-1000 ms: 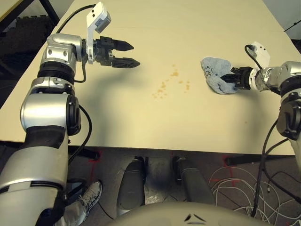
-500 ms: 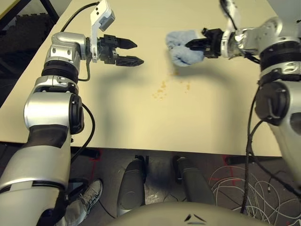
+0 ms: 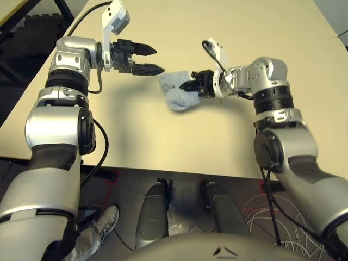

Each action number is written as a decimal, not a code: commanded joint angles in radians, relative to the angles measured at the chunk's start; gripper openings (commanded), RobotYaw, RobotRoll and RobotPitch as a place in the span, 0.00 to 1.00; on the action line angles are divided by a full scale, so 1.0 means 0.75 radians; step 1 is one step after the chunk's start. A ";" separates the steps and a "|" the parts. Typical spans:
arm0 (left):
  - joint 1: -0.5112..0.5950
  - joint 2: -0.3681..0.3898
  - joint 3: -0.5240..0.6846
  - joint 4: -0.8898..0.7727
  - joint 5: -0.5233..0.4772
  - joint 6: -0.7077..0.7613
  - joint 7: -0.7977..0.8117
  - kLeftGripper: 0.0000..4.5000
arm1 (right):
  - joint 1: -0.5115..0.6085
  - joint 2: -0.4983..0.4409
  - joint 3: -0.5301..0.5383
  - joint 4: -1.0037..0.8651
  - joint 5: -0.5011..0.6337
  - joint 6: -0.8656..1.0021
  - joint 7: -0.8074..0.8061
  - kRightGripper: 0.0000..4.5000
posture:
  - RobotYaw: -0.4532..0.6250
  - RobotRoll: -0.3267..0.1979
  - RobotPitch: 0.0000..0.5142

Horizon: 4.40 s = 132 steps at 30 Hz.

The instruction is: Wipe the water off the table with a rag.

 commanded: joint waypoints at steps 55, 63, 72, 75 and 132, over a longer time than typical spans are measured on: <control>0.023 -0.015 0.019 -0.009 -0.018 0.022 0.018 1.00 | -0.244 -0.102 0.084 0.667 -0.192 -0.845 -0.211 0.00 | 0.51 0.62 0.38; 0.041 -0.014 0.021 -0.015 -0.024 0.026 0.016 1.00 | -0.214 -0.183 0.081 0.773 -0.232 -0.861 -0.245 0.00 | 0.50 0.62 0.40; 0.051 -0.030 0.021 -0.015 -0.023 0.027 0.012 1.00 | -0.092 -0.370 0.034 0.577 -0.227 -0.662 -0.264 0.00 | 0.48 0.62 0.40; 0.049 -0.037 0.022 -0.010 -0.022 0.024 0.020 1.00 | -0.070 -0.418 0.006 0.506 -0.213 -0.616 -0.273 0.00 | 0.47 0.62 0.39; 0.029 -0.062 0.031 0.006 -0.016 0.010 0.039 1.00 | 0.367 -0.625 -0.087 -0.261 -0.077 -0.113 -0.343 0.00 | 0.43 0.62 0.39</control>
